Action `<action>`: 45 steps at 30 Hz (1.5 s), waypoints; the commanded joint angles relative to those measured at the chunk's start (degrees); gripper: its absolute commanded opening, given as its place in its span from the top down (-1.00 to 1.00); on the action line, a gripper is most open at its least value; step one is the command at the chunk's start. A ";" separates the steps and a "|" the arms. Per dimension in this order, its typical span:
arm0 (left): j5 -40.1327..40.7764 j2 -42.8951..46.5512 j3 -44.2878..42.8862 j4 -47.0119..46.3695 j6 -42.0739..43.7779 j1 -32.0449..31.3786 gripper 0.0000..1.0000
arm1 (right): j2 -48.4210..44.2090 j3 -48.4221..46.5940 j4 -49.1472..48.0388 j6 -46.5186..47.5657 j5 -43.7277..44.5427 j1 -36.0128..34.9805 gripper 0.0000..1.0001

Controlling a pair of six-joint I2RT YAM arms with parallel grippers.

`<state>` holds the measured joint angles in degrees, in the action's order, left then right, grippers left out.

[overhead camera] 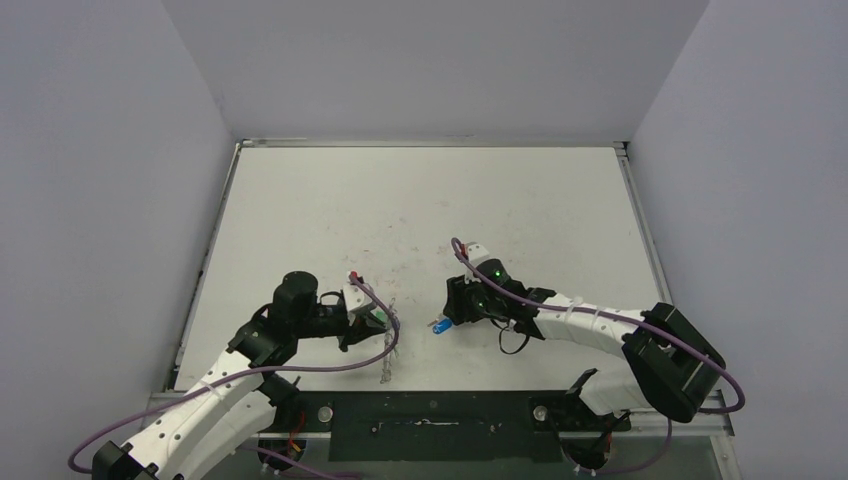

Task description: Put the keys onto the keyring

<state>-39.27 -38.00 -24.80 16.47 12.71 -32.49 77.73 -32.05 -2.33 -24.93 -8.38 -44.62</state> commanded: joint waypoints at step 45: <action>0.33 0.11 -3.14 -0.92 1.18 -0.53 1.00 | 4.81 -9.19 9.19 9.95 9.87 -10.40 0.24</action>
<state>-38.00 -38.06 -24.91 16.99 12.84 -32.60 82.98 -39.86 8.69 -16.01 0.71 -54.48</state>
